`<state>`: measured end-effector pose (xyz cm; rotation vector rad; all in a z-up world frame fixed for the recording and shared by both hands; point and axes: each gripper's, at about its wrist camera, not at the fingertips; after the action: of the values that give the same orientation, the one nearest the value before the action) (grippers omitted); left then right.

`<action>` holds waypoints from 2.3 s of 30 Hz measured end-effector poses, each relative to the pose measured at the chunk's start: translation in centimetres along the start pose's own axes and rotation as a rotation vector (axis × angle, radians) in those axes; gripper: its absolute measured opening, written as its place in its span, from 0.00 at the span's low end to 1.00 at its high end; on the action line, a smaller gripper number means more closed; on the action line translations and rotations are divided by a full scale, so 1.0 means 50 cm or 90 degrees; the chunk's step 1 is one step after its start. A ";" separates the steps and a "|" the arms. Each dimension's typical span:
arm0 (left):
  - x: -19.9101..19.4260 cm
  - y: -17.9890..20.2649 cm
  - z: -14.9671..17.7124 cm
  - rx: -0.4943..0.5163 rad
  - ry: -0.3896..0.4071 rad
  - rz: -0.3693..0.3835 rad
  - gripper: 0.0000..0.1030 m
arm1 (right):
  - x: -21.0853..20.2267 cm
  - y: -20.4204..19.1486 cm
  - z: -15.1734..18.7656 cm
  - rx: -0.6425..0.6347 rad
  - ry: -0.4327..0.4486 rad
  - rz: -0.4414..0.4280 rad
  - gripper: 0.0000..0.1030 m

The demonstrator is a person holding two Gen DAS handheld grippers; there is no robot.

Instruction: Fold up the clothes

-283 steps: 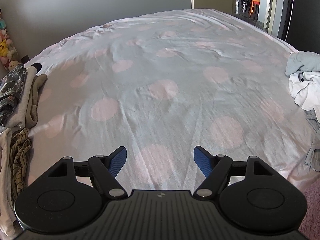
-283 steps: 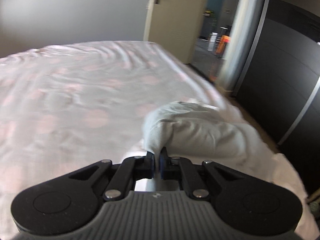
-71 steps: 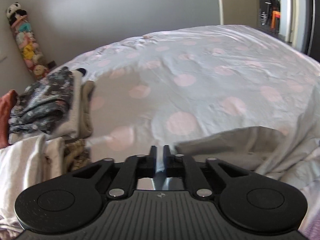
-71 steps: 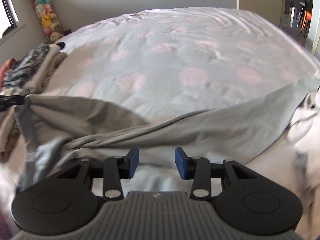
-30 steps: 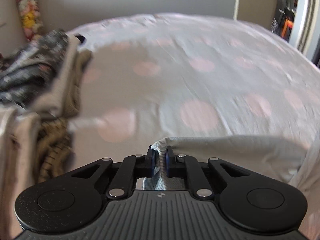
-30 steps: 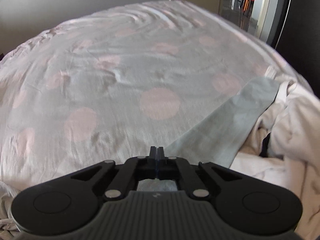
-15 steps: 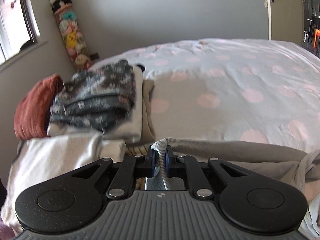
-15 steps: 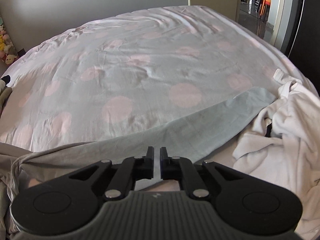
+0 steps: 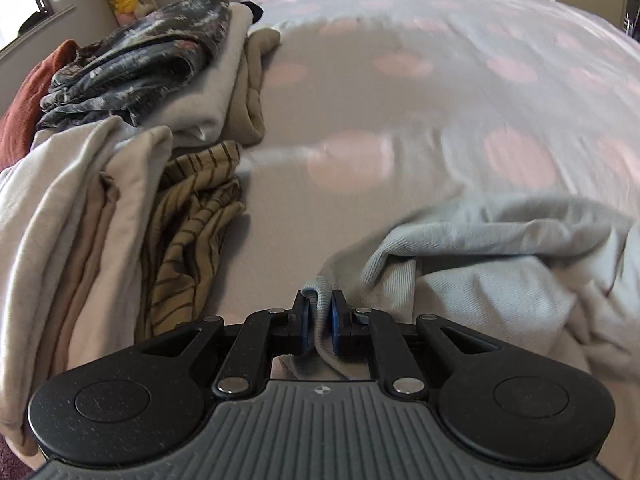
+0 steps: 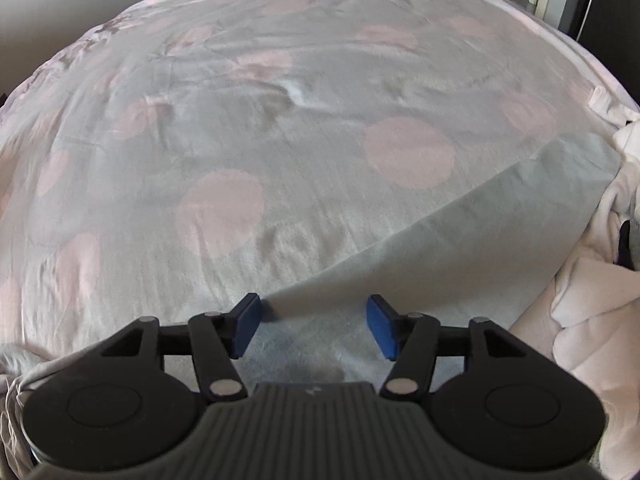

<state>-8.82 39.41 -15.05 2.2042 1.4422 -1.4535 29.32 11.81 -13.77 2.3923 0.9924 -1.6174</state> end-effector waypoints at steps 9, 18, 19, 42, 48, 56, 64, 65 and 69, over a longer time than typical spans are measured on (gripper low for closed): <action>0.012 0.028 -0.001 0.049 0.002 -0.024 0.08 | 0.016 -0.031 0.015 -0.080 0.005 0.049 0.23; -0.006 0.020 -0.005 0.066 0.009 -0.023 0.08 | -0.097 -0.001 0.099 -0.053 0.012 0.007 0.08; -0.008 0.019 -0.005 0.067 0.010 -0.023 0.08 | -0.114 0.003 0.115 -0.048 0.011 0.000 0.08; -0.019 0.020 0.013 0.103 0.006 -0.035 0.08 | -0.230 0.061 0.172 -0.034 0.011 0.049 0.38; -0.015 0.023 0.010 0.106 0.002 -0.036 0.08 | -0.148 0.114 0.108 0.043 -0.002 0.057 0.43; -0.008 0.027 0.009 0.108 0.002 -0.035 0.08 | -0.088 0.126 0.130 0.054 -0.027 0.056 0.39; -0.011 0.023 0.010 0.097 0.017 -0.036 0.08 | -0.115 0.096 0.129 -0.001 0.004 0.046 0.04; -0.012 0.021 0.009 0.094 0.022 -0.037 0.08 | -0.123 0.087 0.125 -0.008 0.017 0.039 0.04; -0.025 0.004 -0.003 0.080 0.054 -0.058 0.07 | -0.175 0.056 0.098 -0.026 0.097 0.016 0.04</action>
<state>-8.66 38.58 -14.06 2.3296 1.5359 -1.5360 24.96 3.53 -9.19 2.5213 1.0028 -1.4098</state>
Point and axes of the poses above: each gripper's, at about its wrist camera, not at the fingertips, and x roughly the way its jaws point, y to its right, z to its underside, and after that the axes turned 11 degrees about -z, right-handed
